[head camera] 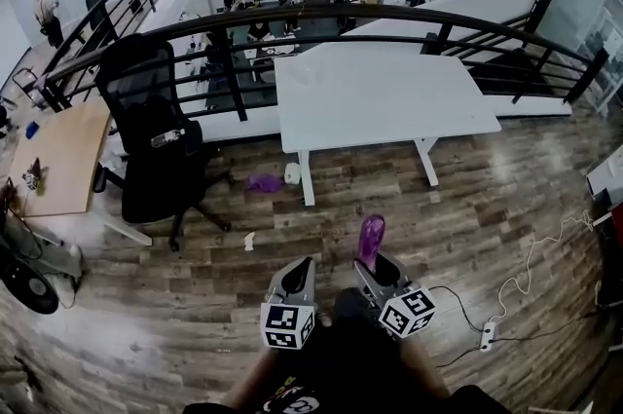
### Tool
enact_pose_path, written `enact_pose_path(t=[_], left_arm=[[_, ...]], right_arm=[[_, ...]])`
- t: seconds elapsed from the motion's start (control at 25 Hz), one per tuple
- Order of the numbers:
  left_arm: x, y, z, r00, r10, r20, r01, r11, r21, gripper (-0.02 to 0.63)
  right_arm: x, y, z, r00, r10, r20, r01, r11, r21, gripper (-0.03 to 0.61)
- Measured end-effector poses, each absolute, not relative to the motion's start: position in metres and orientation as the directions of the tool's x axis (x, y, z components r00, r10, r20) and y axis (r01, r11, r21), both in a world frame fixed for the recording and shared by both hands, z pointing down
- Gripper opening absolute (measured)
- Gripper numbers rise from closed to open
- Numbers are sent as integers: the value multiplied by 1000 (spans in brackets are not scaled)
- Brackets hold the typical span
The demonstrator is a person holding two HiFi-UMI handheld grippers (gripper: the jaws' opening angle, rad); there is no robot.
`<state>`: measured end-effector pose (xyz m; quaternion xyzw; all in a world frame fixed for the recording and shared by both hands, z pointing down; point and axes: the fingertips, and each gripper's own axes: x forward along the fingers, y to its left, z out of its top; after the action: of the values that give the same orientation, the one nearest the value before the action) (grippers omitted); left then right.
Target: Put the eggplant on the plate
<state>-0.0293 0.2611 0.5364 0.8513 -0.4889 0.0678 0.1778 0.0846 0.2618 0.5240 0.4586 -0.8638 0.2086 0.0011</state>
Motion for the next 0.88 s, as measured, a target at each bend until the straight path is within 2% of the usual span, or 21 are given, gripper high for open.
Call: enact_pose_path(t=[0.28, 0.88], left_arm=[[-33, 227, 547, 505, -804, 314, -861, -448, 240, 5], [15, 30, 531, 461, -843, 279, -887, -431, 163, 5]], right_arm=[[106, 229, 530, -541, -811, 221, -816, 443, -372, 178], [114, 47, 533, -623, -748, 230, -778, 562, -281, 178]])
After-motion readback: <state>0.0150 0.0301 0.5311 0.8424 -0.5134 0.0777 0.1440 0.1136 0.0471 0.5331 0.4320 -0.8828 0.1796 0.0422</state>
